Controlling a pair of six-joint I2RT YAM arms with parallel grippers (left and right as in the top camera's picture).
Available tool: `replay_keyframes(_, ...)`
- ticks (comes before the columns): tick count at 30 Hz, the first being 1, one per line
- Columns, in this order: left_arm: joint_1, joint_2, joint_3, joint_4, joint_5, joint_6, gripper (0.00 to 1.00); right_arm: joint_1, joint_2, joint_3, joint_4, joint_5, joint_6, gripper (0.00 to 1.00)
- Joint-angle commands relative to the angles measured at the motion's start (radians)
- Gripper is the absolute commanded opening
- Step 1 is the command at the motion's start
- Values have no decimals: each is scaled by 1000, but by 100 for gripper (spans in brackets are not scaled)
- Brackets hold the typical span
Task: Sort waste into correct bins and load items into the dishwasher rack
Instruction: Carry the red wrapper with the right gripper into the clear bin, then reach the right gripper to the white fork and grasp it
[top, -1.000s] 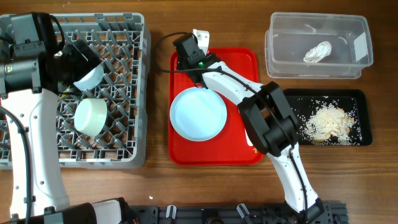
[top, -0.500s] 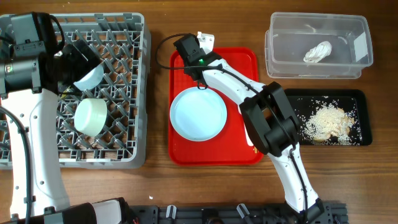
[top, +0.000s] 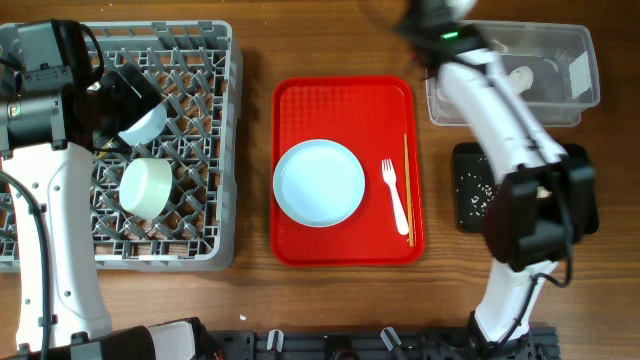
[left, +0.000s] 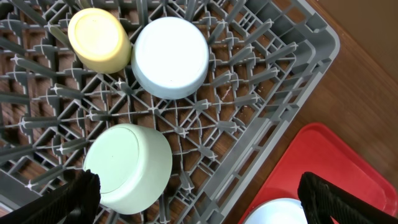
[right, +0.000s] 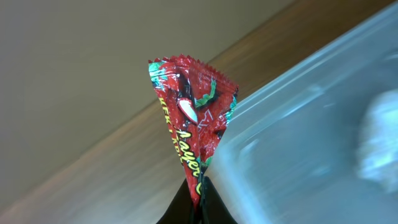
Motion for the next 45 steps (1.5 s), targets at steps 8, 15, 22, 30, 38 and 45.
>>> replay_keyframes(8, 3, 3, 0, 0, -10, -2, 100, -198, 35, -23, -44, -197, 84, 99)
replay_keyframes(15, 3, 3, 0, 0, -10, -2, 100, -199, -10, -23, -99, -208, 31, 100)
replay_keyframes(22, 3, 3, 0, 0, -10, -2, 100, -199, -162, -23, -264, -234, -87, 99)
replay_keyframes(30, 3, 3, 0, 0, -10, -2, 100, -190, -380, -23, -492, -591, -220, 99)
replay_keyframes(38, 3, 3, 0, 0, -10, -2, 100, -23, -393, -112, -843, -594, -401, 98)
replay_keyframes(45, 3, 3, 0, 0, -10, -2, 100, 122, -393, -358, -740, -525, -400, 98)
